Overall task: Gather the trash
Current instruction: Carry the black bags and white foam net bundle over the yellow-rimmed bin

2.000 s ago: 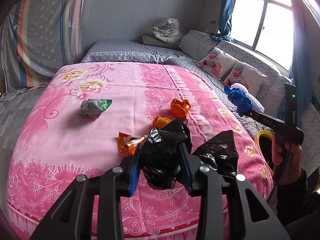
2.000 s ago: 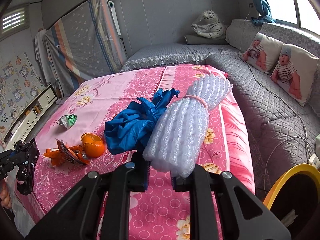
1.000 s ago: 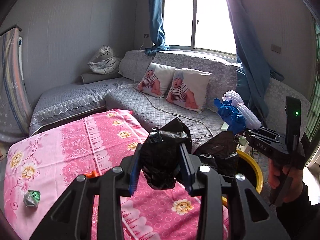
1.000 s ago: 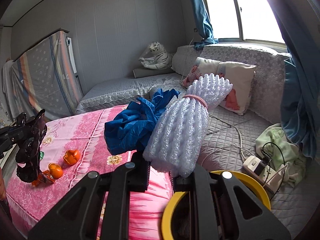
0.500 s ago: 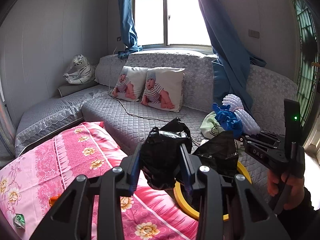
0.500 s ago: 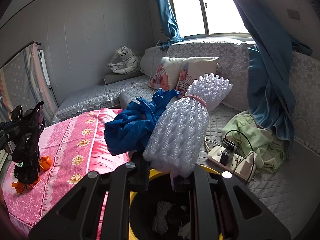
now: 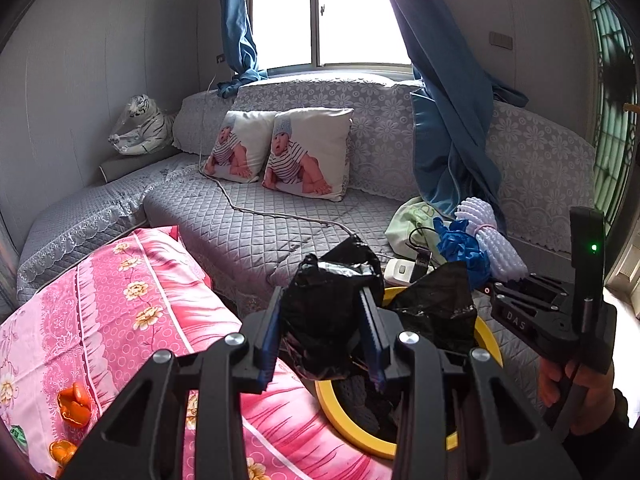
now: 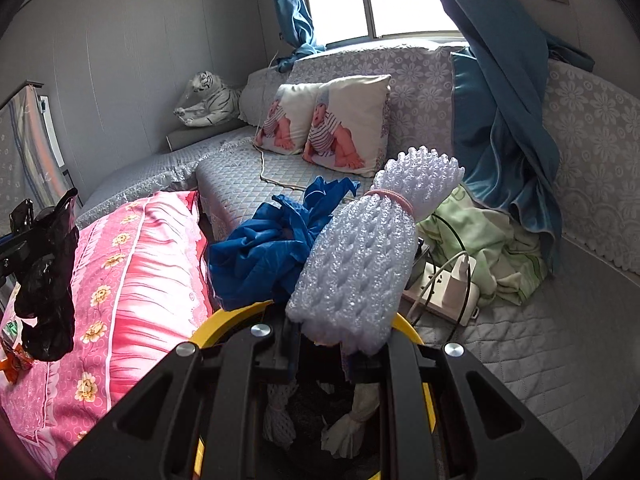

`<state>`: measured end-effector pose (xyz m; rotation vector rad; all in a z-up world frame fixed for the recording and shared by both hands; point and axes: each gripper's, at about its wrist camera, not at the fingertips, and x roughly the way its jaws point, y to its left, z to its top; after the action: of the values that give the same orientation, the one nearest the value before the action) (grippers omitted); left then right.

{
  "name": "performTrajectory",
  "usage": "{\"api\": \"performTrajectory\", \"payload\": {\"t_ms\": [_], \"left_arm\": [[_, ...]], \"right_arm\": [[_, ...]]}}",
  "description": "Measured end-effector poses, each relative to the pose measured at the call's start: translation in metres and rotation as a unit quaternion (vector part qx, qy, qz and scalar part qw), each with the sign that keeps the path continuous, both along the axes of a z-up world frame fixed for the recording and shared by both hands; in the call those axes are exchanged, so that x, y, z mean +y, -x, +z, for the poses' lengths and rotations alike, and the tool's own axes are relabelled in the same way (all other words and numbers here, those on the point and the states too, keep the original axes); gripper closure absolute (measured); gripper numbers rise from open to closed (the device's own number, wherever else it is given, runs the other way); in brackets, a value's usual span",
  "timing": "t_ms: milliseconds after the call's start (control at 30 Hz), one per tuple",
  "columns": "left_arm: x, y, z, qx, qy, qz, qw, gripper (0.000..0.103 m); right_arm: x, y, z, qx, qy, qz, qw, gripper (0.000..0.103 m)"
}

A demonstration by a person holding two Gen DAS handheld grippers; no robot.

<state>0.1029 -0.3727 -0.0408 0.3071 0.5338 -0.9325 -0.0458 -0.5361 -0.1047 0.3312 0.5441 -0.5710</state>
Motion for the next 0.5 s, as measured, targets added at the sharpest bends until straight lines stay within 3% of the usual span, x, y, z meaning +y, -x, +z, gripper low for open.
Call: {"api": "performTrajectory", "payload": {"t_ms": [500], "left_arm": [[-0.034, -0.029, -0.062, 0.067, -0.053, 0.01, 0.9963, 0.07]], "right_arm": [[-0.012, -0.006, -0.046, 0.049, -0.039, -0.011, 0.998, 0.088]]}}
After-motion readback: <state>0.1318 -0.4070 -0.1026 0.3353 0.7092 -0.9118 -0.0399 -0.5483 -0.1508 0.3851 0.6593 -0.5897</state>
